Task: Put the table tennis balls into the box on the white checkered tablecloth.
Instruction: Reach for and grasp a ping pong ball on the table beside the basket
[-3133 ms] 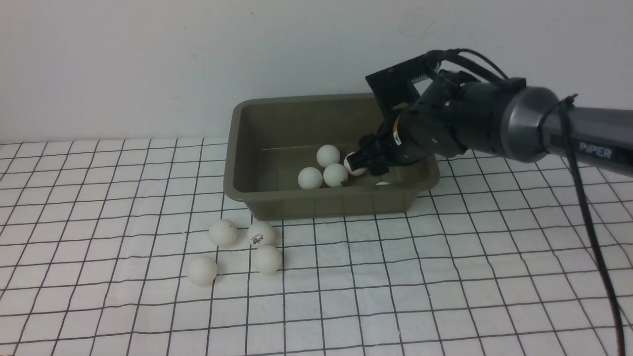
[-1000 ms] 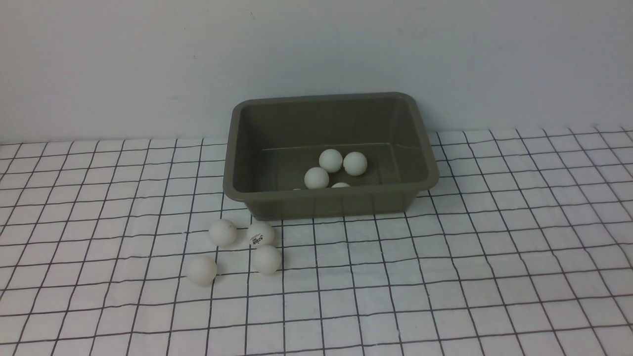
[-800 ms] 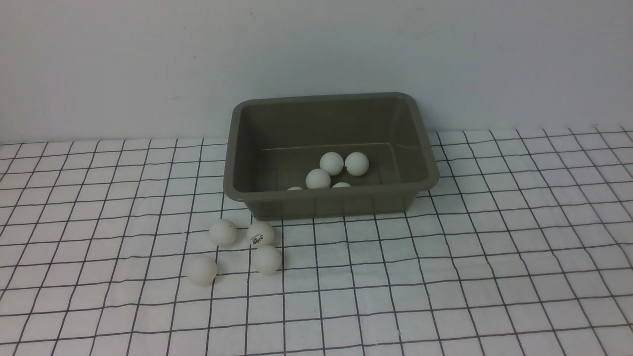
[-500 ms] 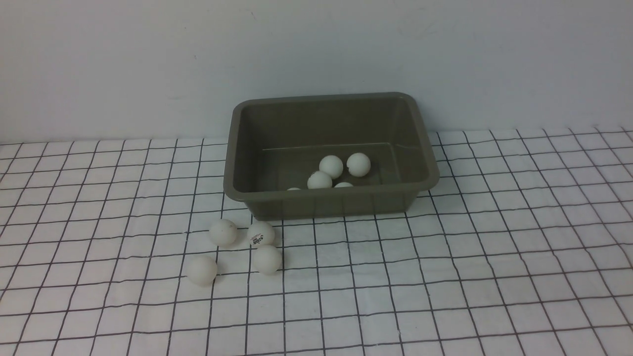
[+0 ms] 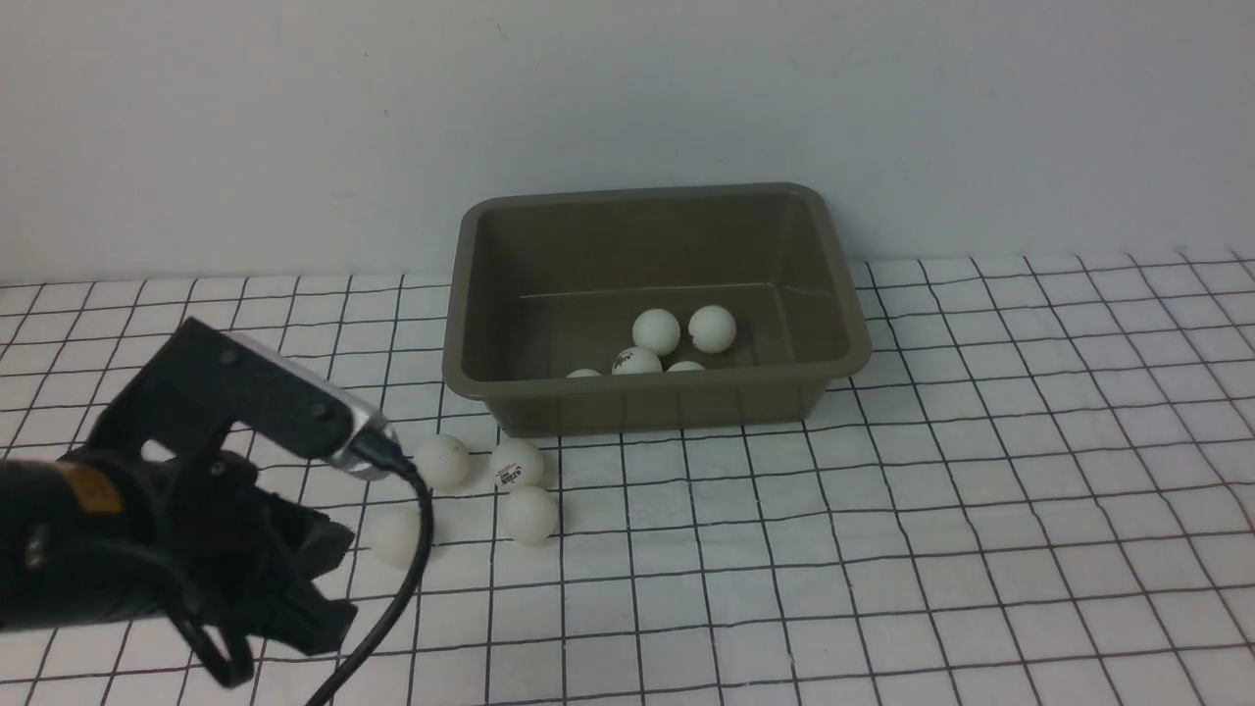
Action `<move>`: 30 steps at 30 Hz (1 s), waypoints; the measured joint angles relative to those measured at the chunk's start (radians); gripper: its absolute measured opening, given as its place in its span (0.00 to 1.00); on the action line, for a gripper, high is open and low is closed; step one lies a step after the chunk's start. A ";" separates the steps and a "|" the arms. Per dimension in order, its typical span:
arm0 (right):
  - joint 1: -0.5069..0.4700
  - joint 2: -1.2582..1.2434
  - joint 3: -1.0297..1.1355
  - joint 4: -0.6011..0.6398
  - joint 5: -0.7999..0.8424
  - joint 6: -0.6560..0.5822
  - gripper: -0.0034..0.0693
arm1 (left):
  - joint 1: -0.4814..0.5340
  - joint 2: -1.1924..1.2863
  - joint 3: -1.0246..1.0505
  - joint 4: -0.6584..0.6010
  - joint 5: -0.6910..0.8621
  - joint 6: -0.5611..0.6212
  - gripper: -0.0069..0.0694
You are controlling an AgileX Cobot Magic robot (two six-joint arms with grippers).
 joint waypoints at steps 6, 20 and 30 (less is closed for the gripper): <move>0.000 0.000 0.000 0.000 0.000 0.014 0.02 | 0.000 0.171 -0.105 -0.007 -0.026 0.043 0.58; 0.000 0.000 0.000 0.000 0.000 0.014 0.02 | 0.000 0.446 -0.206 -0.008 -0.029 0.012 0.86; 0.000 0.000 0.000 0.000 -0.001 0.014 0.02 | 0.024 0.540 -0.246 0.149 -0.057 -0.106 0.86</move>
